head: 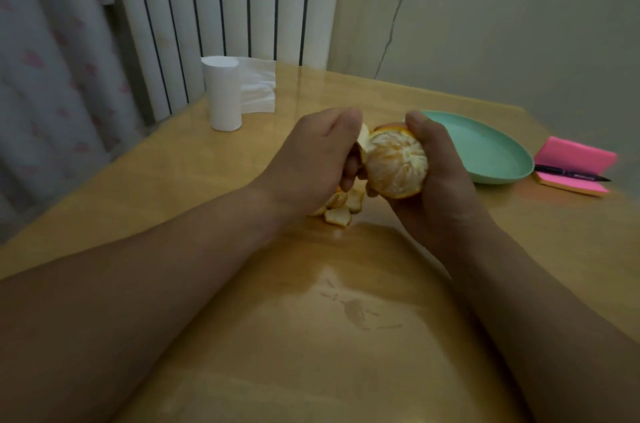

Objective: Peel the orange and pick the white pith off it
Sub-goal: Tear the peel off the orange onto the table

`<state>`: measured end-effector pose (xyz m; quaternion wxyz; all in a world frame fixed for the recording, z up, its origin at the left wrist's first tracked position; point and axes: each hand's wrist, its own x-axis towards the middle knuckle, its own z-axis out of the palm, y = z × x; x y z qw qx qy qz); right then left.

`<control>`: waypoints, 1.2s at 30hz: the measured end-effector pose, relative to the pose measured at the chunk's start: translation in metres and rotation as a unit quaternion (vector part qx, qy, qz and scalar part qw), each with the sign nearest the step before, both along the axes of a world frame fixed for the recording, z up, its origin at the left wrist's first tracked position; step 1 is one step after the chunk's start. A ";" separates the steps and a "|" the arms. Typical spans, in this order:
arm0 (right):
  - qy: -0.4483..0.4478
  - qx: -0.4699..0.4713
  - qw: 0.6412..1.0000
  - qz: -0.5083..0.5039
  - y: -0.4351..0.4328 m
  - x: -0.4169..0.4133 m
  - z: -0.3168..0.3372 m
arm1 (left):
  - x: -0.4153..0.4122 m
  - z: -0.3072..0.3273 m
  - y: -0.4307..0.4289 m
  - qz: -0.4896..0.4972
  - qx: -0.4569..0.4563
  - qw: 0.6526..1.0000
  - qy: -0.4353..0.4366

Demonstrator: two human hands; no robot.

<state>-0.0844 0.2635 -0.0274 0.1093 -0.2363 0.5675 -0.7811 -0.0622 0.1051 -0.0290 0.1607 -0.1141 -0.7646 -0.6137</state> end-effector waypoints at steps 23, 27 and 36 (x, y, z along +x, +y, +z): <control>-0.196 -0.002 0.980 -0.031 0.008 -0.010 -0.002 | -0.006 0.011 -0.030 -0.079 -0.357 0.930 -0.049; -0.186 0.000 0.982 0.024 0.007 -0.005 0.002 | -0.009 0.009 -0.030 -0.085 -0.351 0.933 -0.007; -0.181 0.057 0.982 -0.010 0.005 -0.005 0.000 | -0.009 -0.002 -0.022 -0.042 -0.370 0.923 0.097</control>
